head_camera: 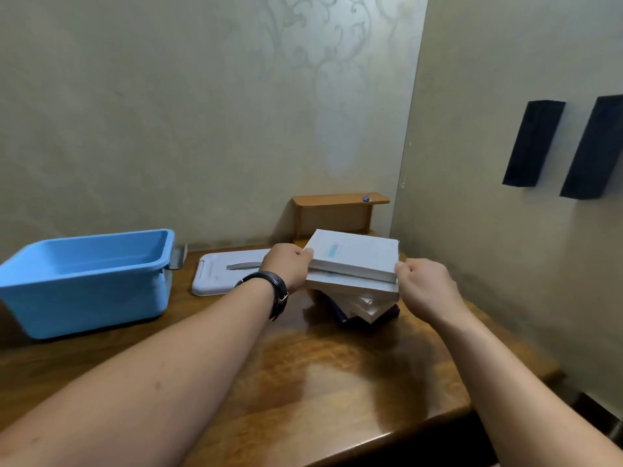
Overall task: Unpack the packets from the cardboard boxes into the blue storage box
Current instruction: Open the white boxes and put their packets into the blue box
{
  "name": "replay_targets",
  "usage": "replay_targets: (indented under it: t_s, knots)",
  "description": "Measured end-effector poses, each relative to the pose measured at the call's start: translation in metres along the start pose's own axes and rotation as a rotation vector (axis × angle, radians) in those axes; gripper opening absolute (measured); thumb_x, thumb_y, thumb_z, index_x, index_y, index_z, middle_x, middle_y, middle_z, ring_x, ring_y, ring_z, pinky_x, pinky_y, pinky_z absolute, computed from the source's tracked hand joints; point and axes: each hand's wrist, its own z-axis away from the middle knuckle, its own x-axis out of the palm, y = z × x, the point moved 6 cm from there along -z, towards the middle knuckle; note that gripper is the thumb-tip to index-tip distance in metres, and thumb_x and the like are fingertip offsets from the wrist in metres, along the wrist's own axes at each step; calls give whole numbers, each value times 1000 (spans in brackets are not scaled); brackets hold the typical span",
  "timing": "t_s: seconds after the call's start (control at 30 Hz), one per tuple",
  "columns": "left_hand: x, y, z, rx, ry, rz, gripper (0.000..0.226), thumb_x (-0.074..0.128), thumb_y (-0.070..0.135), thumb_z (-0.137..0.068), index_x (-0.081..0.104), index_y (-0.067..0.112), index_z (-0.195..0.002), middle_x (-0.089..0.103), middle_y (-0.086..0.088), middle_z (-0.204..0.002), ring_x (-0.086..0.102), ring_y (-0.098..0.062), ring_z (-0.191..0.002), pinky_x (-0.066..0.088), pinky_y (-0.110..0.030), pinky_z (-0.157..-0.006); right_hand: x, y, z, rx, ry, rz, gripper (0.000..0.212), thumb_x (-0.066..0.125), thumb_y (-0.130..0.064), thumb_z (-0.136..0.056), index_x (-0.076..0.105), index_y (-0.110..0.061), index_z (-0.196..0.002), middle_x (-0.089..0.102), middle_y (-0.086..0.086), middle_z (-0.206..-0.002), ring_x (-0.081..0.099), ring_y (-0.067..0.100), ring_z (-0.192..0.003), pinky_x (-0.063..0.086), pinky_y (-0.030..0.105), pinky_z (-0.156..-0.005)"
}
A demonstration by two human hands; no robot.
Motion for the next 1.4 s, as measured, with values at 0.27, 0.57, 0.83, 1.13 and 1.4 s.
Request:
replay_targets:
  t_s: [0.27, 0.57, 0.83, 1.13, 1.4]
  knots:
    - [-34, -13, 31, 23, 139, 169, 18, 55, 29, -105, 69, 22, -95, 76, -5, -103, 69, -30, -99, 57, -40, -85, 14, -43, 10, -193, 81, -11, 48, 41, -23, -110, 54, -21, -65, 60, -1, -77, 52, 20, -82, 39, 38, -79]
    - [-5, -44, 26, -113, -70, 390, 24, 68, 24, -98, 65, 17, -121, 75, -7, -115, 75, -26, -98, 64, -42, -87, 32, -15, 9, 10, -19, -86, 37, 48, -34, -104, 74, -12, -92, 74, 9, -92, 68, 26, -80, 62, 49, -73]
    - [-39, -85, 58, -255, -93, 730, 33, 44, 48, -110, 62, 25, -124, 69, -10, -122, 64, -26, -100, 56, -36, -77, 41, -76, 55, -156, -124, -412, 29, 68, -33, -102, 62, -23, -129, 70, -4, -126, 67, 15, -113, 61, 37, -87]
    - [-146, -188, 131, -241, 248, 566, 40, 45, 49, -111, 66, 16, -122, 79, -5, -113, 75, -28, -100, 52, -34, -72, 137, -149, 112, -235, -815, -980, 18, 65, -14, -106, 68, -11, -123, 76, 5, -85, 67, 20, -69, 58, 37, -71]
    - [-209, -224, 173, -152, 481, 312, 28, 43, 47, -111, 60, 27, -121, 75, 5, -113, 73, -14, -103, 52, -25, -65, 195, -190, 150, -310, -1021, -838, 60, 75, -21, -99, 46, -35, -150, 81, 20, -103, 79, 36, -87, 65, 43, -83]
